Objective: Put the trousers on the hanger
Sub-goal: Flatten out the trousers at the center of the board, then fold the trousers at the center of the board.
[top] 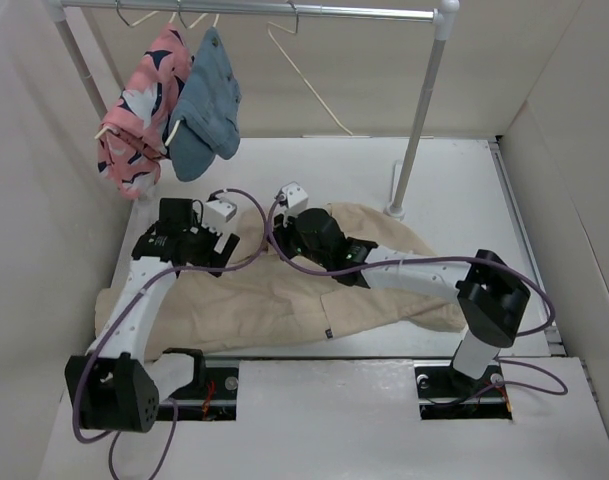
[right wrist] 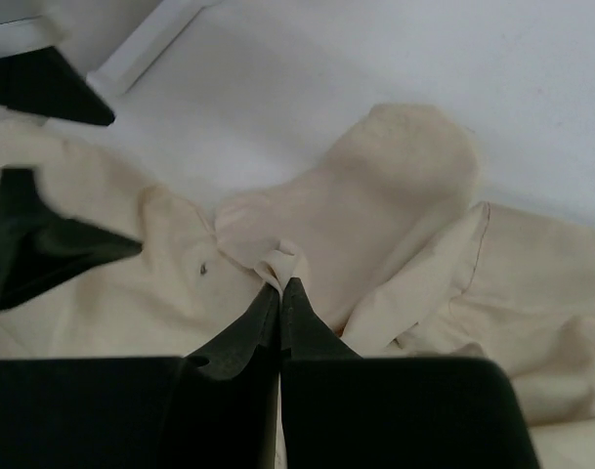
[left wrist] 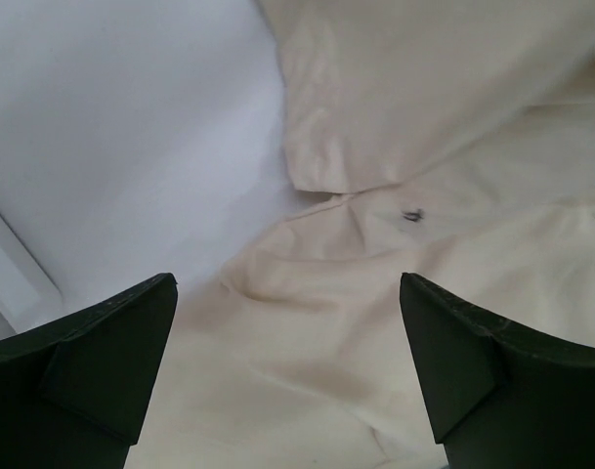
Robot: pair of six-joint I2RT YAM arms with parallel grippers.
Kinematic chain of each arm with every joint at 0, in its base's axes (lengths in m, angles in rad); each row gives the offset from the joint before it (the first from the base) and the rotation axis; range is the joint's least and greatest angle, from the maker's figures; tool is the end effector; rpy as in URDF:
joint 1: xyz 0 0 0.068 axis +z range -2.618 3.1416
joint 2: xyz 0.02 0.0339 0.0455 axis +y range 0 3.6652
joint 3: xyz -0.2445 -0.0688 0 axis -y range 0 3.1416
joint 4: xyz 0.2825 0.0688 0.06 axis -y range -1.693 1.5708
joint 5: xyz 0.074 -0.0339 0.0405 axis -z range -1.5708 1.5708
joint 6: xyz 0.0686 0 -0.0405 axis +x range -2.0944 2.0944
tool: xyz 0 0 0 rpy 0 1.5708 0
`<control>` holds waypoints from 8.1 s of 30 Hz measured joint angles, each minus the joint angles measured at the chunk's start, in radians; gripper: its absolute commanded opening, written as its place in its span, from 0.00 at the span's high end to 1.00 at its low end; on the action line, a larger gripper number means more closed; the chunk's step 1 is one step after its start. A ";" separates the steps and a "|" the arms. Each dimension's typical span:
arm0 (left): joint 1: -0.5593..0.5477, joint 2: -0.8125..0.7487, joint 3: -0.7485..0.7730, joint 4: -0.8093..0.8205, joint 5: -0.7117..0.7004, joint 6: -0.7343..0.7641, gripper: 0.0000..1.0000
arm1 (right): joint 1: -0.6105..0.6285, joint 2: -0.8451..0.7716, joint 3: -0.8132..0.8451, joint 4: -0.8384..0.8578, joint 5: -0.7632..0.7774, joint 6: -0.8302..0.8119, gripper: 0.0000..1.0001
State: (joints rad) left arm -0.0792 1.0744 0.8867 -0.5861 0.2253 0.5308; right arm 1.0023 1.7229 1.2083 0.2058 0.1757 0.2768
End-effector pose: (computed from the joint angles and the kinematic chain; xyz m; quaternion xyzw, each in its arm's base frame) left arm 0.2909 -0.0385 0.2363 0.3166 0.8604 -0.0146 0.3990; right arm 0.2617 0.3874 0.2253 -0.2370 0.7704 0.2939 0.5138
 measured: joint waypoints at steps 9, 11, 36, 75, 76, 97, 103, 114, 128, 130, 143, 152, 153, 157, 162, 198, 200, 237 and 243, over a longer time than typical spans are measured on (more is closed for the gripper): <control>-0.018 0.365 -0.004 0.108 -0.097 -0.108 0.11 | 0.024 -0.044 -0.129 0.004 -0.087 -0.025 1.00; -0.018 0.411 0.028 0.113 -0.082 -0.130 0.15 | 0.042 -0.044 -0.131 0.003 -0.094 -0.032 1.00; -0.022 0.390 0.214 -0.058 0.162 0.033 0.15 | 0.095 0.069 -0.209 -0.050 -0.093 -0.053 1.00; -0.234 0.476 0.430 -0.010 -0.365 -0.045 1.00 | 0.014 -0.621 -0.359 -0.196 0.262 0.312 0.00; -0.243 0.465 0.429 -0.010 -0.388 -0.035 1.00 | -0.059 -0.674 -0.373 -0.232 0.280 0.377 0.00; -0.266 0.315 0.404 -0.008 -0.698 0.038 1.00 | -1.067 -0.333 -0.495 -0.475 -0.085 0.550 0.03; -0.211 0.305 0.404 -0.007 -0.714 0.026 1.00 | -1.067 -0.238 -0.463 -0.406 -0.197 0.509 0.35; -0.114 0.303 0.406 -0.010 -0.716 0.024 1.00 | -1.129 -0.259 -0.466 -0.415 -0.207 0.450 1.00; -0.024 0.286 0.454 -0.014 -0.771 0.085 1.00 | -1.157 -0.696 -0.373 -0.441 0.114 0.286 1.00; 0.003 0.286 0.455 -0.016 -0.805 0.099 1.00 | -1.160 -0.741 -0.380 -0.439 0.154 0.267 1.00; 0.140 0.249 0.325 -0.176 -0.895 0.084 1.00 | -1.164 -0.863 -0.526 -0.521 0.236 0.336 1.00; 0.148 0.259 0.282 -0.253 -0.865 0.052 1.00 | -1.168 -0.726 -0.480 -0.531 0.215 0.352 1.00; 0.150 0.269 0.308 -0.255 -0.867 0.053 1.00 | -1.168 -0.699 -0.449 -0.533 0.206 0.348 1.00; 0.180 0.318 0.461 -0.269 -0.887 0.072 1.00 | -1.168 -0.601 -0.278 -0.527 0.168 0.329 1.00; 0.276 0.283 0.519 -0.270 -0.916 0.114 1.00 | -1.161 -0.654 -0.243 -0.512 0.116 0.330 1.00; 0.577 0.085 -0.024 -0.247 -0.988 0.281 1.00 | -1.169 -0.888 -0.499 -0.554 -0.101 0.462 1.00; 0.595 0.081 -0.163 -0.255 -0.990 0.288 1.00 | -1.179 -0.929 -0.572 -0.592 -0.070 0.497 0.96; 0.727 0.473 -0.212 -0.091 -0.615 0.238 1.00 | -1.199 -0.569 -0.704 -0.650 -0.042 0.735 1.00; 0.731 0.477 -0.164 -0.098 -0.586 0.222 1.00 | -1.199 -0.563 -0.700 -0.624 -0.032 0.667 1.00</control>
State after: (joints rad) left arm 0.6521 1.5517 0.7231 -0.6842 -0.3603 0.7528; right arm -0.1970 1.1595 0.5087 -0.4179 0.1432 0.9440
